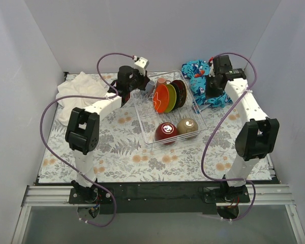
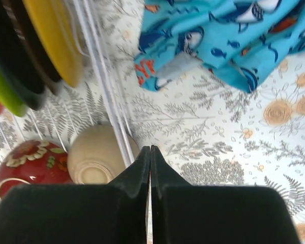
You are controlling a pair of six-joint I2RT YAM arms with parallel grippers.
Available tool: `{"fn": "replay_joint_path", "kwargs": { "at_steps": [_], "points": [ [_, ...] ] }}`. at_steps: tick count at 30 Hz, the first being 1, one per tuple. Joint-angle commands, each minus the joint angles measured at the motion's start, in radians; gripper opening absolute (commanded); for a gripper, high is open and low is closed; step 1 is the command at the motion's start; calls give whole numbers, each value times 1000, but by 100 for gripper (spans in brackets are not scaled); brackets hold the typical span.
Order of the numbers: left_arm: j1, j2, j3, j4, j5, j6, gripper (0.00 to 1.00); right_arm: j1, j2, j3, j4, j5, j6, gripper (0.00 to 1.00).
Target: Load the mixed dishes into the dish rack
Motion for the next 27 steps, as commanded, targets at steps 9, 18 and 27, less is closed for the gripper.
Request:
{"fn": "replay_joint_path", "kwargs": {
  "at_steps": [9, 18, 27],
  "points": [
    [-10, 194, 241, -16, -6, -51, 0, -112, -54, -108, 4, -190, -12, 1],
    [-10, 193, 168, -85, -75, 1, 0, -136, -40, -86, 9, -192, -9, 2],
    [-10, 129, 62, -117, -167, 27, 0, -144, -51, -91, 18, -193, -8, 3]
  ]
}}
